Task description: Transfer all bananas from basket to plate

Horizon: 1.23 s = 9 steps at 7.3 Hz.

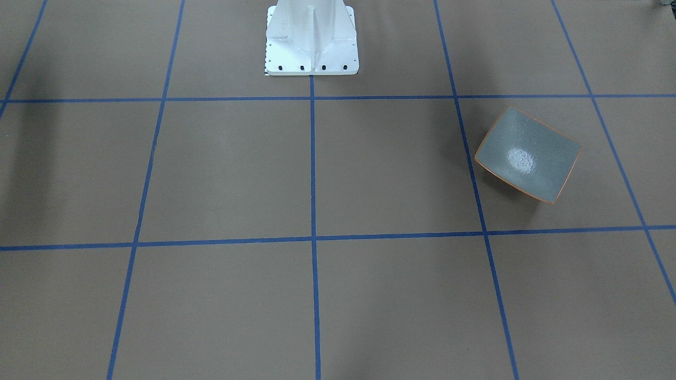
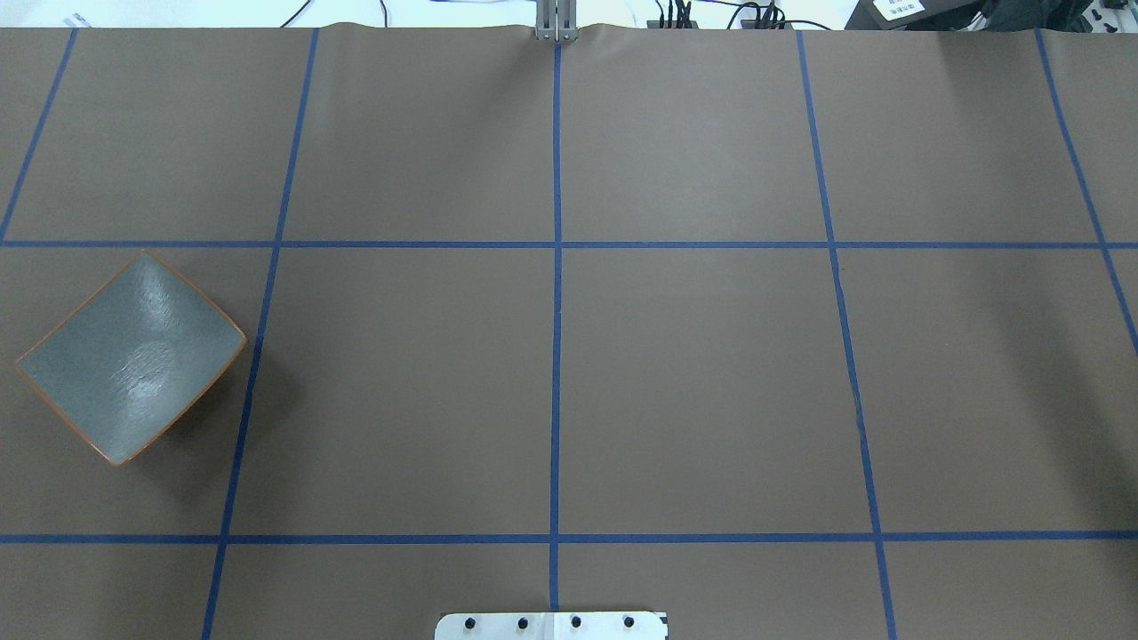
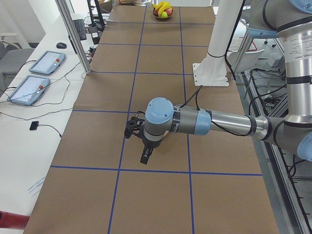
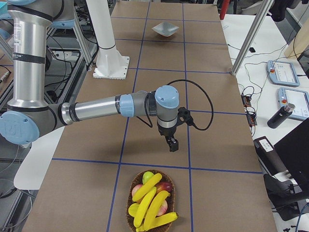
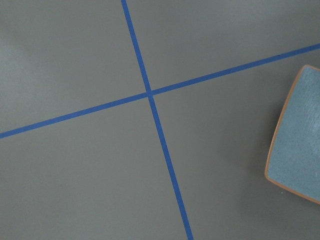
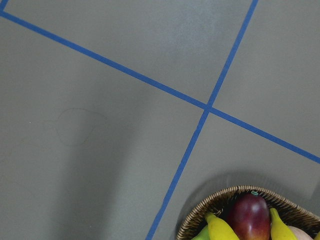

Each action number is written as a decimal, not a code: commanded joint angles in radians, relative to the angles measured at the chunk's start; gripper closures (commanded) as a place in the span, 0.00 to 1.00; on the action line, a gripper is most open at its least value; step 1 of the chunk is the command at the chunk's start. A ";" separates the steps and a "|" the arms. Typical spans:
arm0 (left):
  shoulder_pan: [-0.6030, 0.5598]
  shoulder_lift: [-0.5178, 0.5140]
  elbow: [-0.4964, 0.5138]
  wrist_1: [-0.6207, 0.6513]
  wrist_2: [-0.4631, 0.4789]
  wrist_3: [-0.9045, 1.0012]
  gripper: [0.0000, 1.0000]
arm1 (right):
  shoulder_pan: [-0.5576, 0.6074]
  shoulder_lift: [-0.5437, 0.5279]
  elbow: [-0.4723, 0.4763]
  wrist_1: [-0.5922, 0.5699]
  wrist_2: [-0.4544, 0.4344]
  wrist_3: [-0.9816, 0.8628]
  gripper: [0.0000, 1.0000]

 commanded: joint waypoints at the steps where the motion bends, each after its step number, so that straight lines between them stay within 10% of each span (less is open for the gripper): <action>1: 0.000 0.001 0.004 -0.002 -0.003 0.001 0.00 | -0.001 0.001 -0.107 0.026 -0.016 -0.199 0.00; 4: 0.000 0.003 0.003 -0.004 -0.003 0.003 0.00 | -0.001 0.050 -0.453 0.304 0.075 -0.226 0.00; 9: -0.002 0.009 0.001 -0.007 -0.005 0.004 0.00 | -0.003 -0.023 -0.478 0.379 0.107 -0.199 0.02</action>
